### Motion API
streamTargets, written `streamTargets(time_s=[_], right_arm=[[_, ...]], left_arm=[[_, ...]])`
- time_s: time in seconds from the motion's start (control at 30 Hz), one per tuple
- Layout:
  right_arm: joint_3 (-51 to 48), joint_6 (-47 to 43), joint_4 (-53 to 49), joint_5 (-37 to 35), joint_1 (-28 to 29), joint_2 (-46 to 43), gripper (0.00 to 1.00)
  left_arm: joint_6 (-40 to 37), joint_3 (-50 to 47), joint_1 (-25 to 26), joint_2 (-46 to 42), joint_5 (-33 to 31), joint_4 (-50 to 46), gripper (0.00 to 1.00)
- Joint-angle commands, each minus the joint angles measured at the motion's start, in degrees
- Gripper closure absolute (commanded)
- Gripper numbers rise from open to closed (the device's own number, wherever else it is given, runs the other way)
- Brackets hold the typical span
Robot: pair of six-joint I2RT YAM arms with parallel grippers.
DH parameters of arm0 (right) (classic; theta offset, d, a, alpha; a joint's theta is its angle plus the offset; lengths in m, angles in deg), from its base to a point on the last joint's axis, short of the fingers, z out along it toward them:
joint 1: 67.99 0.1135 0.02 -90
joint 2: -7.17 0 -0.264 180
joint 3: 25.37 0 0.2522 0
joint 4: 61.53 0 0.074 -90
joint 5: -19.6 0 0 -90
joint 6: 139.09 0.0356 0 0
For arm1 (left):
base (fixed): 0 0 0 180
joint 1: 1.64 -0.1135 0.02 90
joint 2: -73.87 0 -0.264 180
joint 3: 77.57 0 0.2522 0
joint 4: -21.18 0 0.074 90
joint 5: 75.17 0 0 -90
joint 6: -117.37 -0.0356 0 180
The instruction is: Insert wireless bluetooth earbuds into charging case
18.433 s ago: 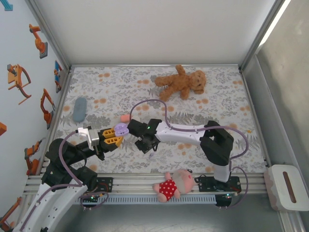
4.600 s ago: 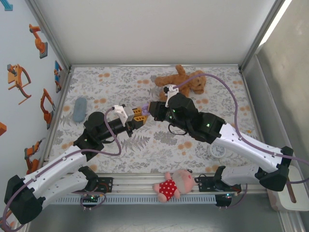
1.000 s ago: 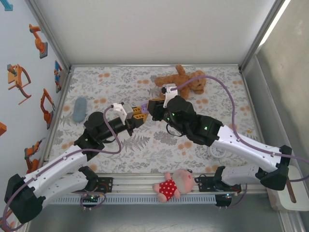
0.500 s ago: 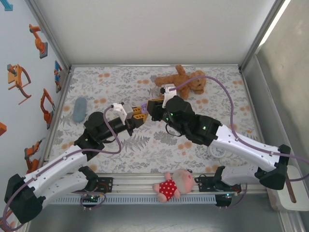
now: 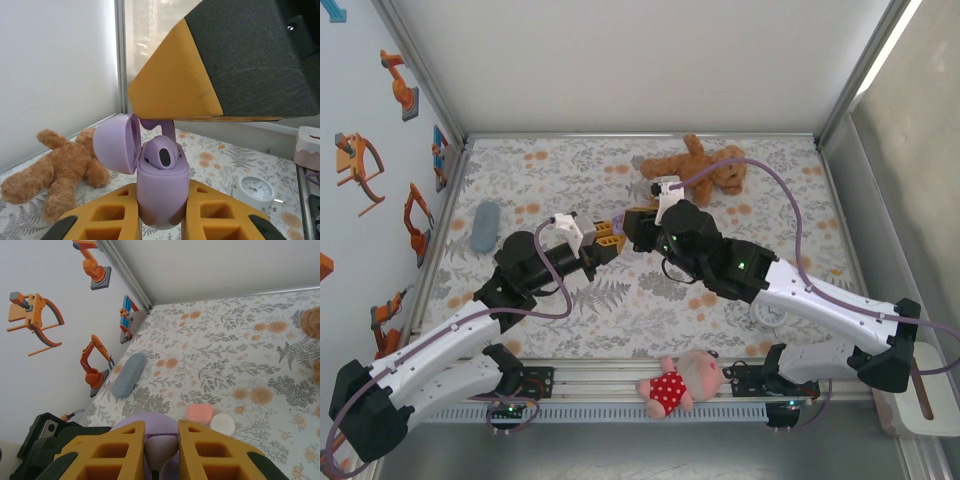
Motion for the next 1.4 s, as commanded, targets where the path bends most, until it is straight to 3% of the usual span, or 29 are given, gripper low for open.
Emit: streamTargets(time_s=[0.0,0.23,0.67,0.8,0.9,1.0,1.07,1.23,1.37], right_arm=[[-0.81,1.14,-0.68,-0.17,0.57,-0.53,0.8],[0.1,1.41,-2.16,-0.33,0.68,-0.89,0.79],[3.58,-2.44,-4.73,-2.51,0.73,-2.46,0.58],[6.23,-7.65,-7.18,-3.52,0.6,-3.95,0.45],[6.72,-12.47,-7.54,-3.16,0.2,-6.61,0.27],[6.83,-14.99,-7.54,3.34,-1.95,-8.6,0.09],[6.83,-14.84,-7.62,10.41,-4.46,-9.02,0.03],[6.65,-12.94,-7.68,28.43,-10.39,-8.28,0.01],[6.62,-12.3,-7.74,36.36,-11.75,-7.05,0.01]], left_arm=[[0.54,1.02,0.16,-0.36,-0.52,2.78,1.0],[0.32,0.91,0.21,0.0,-0.49,2.96,1.0],[0.49,0.01,0.22,-0.81,0.41,3.32,1.0],[0.9,-0.58,0.16,-1.69,0.76,3.33,1.0],[1.45,-1.18,0.15,-2.85,1.57,3.0,1.0],[2.02,-1.97,0.23,-4.27,4.13,3.67,1.0],[2.79,-2.64,0.17,-5.52,6.0,4.84,1.0],[5.26,-4.98,0.14,-8.18,7.93,9.42,1.0],[6.72,-6.62,-0.09,-10.08,7.97,12.85,1.0]])
